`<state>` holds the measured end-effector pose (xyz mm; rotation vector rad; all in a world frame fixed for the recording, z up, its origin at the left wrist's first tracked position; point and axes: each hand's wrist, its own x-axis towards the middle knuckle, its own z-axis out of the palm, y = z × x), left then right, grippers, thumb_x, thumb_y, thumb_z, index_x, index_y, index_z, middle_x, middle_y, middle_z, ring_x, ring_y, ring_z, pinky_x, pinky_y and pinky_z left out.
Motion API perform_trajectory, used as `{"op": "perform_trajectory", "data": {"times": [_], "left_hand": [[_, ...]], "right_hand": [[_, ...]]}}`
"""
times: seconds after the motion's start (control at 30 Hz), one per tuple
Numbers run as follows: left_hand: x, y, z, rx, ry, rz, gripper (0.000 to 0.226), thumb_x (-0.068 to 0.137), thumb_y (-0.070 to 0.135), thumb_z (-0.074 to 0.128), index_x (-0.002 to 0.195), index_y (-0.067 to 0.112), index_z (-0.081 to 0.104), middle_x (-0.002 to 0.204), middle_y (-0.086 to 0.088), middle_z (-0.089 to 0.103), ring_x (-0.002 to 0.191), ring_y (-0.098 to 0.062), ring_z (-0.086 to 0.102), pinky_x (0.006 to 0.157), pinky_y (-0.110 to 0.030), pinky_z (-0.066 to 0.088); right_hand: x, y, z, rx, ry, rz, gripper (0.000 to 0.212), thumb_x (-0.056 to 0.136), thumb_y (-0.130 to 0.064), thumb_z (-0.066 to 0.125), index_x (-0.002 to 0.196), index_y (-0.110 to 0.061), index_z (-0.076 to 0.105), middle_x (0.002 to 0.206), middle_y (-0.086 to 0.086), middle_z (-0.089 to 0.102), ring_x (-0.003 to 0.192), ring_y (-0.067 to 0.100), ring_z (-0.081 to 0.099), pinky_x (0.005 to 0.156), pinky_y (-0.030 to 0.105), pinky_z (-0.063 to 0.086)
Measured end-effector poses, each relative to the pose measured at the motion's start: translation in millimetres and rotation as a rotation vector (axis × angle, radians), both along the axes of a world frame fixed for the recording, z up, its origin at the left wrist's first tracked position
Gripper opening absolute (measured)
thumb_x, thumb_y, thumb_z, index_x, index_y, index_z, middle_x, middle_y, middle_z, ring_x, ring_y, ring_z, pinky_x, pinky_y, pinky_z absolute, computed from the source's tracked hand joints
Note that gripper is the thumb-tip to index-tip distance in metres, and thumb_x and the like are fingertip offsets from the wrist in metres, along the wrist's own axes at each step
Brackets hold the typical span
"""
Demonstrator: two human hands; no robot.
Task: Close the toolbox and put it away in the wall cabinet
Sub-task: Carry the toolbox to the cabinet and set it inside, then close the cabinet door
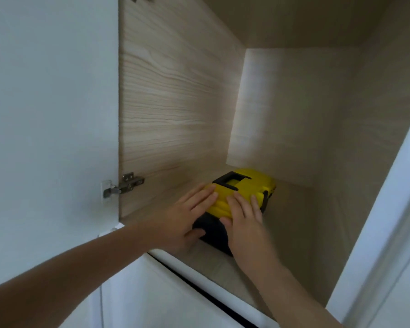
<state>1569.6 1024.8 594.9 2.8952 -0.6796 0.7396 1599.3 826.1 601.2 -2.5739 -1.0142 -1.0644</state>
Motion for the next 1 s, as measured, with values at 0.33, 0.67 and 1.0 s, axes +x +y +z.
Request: {"op": "perform_trajectory", "data": {"times": [0.33, 0.67, 1.0], "left_hand": [[97, -13, 4, -0.163, 0.073, -0.041, 0.084, 0.083, 0.021, 0.064, 0.151, 0.01, 0.016, 0.161, -0.009, 0.006, 0.148, -0.026, 0.006, 0.119, -0.037, 0.009], [49, -1, 7, -0.016, 0.205, 0.172, 0.092, 0.088, 0.043, 0.056, 0.15, 0.033, -0.01, 0.161, -0.001, -0.015, 0.148, -0.026, 0.01, 0.115, -0.046, 0.02], [-157, 47, 72, -0.366, -0.033, 0.618, 0.081, 0.084, 0.037, 0.061, 0.151, 0.023, 0.017, 0.16, -0.003, 0.016, 0.141, -0.024, 0.029, 0.11, -0.041, 0.033]], "right_hand": [[79, 7, 6, 0.23, 0.364, -0.074, 0.047, 0.096, -0.024, 0.045, 0.14, -0.014, 0.035, 0.154, 0.006, 0.028, 0.142, 0.035, 0.014, 0.115, 0.038, 0.011], [74, 7, 18, 0.109, 0.431, -0.177, 0.048, 0.098, -0.025, 0.04, 0.143, -0.016, 0.026, 0.157, 0.008, 0.021, 0.14, 0.037, 0.016, 0.112, 0.043, 0.022], [-65, 76, 69, -0.066, 0.135, 0.271, 0.055, 0.098, -0.033, 0.038, 0.148, -0.021, 0.019, 0.159, 0.007, 0.015, 0.144, 0.028, 0.012, 0.116, 0.043, 0.018]]}}
